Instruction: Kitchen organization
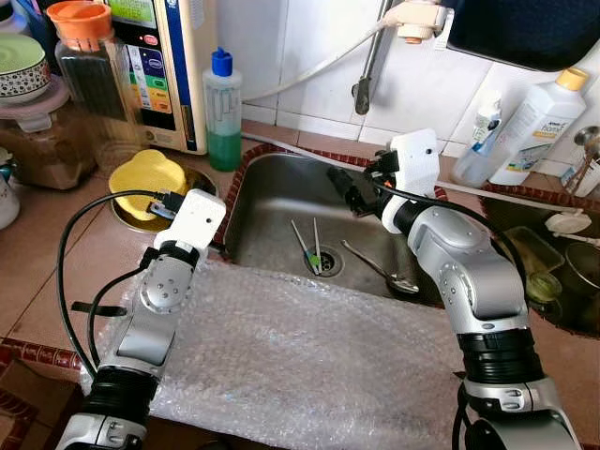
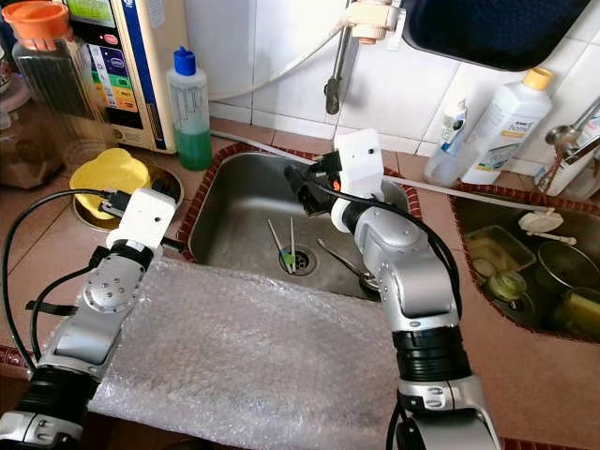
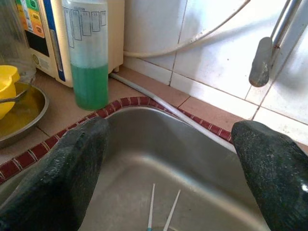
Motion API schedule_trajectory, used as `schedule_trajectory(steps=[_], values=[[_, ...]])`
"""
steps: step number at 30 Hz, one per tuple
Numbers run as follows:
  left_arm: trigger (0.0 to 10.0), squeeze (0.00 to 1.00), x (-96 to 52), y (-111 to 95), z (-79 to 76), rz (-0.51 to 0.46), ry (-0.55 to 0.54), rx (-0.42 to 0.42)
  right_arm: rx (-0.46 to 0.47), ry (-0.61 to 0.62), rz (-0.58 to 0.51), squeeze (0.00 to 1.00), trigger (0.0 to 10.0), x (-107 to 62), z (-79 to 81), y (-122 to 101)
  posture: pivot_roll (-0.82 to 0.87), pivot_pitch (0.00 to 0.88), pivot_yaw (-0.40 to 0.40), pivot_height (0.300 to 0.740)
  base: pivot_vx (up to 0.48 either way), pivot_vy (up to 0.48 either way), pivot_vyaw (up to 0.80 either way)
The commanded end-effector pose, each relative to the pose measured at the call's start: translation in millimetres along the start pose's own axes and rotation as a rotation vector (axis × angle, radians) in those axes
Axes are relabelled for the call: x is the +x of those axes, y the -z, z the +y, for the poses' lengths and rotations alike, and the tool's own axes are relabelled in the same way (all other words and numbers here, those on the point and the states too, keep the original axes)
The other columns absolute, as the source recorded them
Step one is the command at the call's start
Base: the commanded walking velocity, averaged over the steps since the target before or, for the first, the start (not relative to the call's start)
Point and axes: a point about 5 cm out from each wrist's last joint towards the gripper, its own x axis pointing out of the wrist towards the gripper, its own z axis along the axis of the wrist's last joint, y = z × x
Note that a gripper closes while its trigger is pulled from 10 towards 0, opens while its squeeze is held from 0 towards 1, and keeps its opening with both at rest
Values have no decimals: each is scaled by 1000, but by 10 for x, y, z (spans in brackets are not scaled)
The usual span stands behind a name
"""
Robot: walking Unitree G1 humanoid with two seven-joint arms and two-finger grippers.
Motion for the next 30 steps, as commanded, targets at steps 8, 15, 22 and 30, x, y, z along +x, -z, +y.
schedule_trajectory(steps=[8, 15, 22, 30], values=[[0, 0, 7, -191, 8, -99, -24, 24, 13, 9, -8, 0, 10000, 18, -32, 2, 40, 51, -124, 740, 0, 0, 0], [0, 0, -1, -376, 17, -205, -49, 25, 13, 10, -4, 0, 10000, 19, -33, 19, 39, 51, -123, 740, 0, 0, 0], [0, 0, -8, -596, -19, -319, -33, 80, 15, 18, -4, 0, 10000, 22, -49, 30, 45, 53, -120, 740, 0, 0, 0], [0, 0, -235, -727, -281, -518, 160, 232, 290, 95, -57, 0, 10000, 154, -479, -194, 66, 48, -112, 740, 0, 0, 0]])
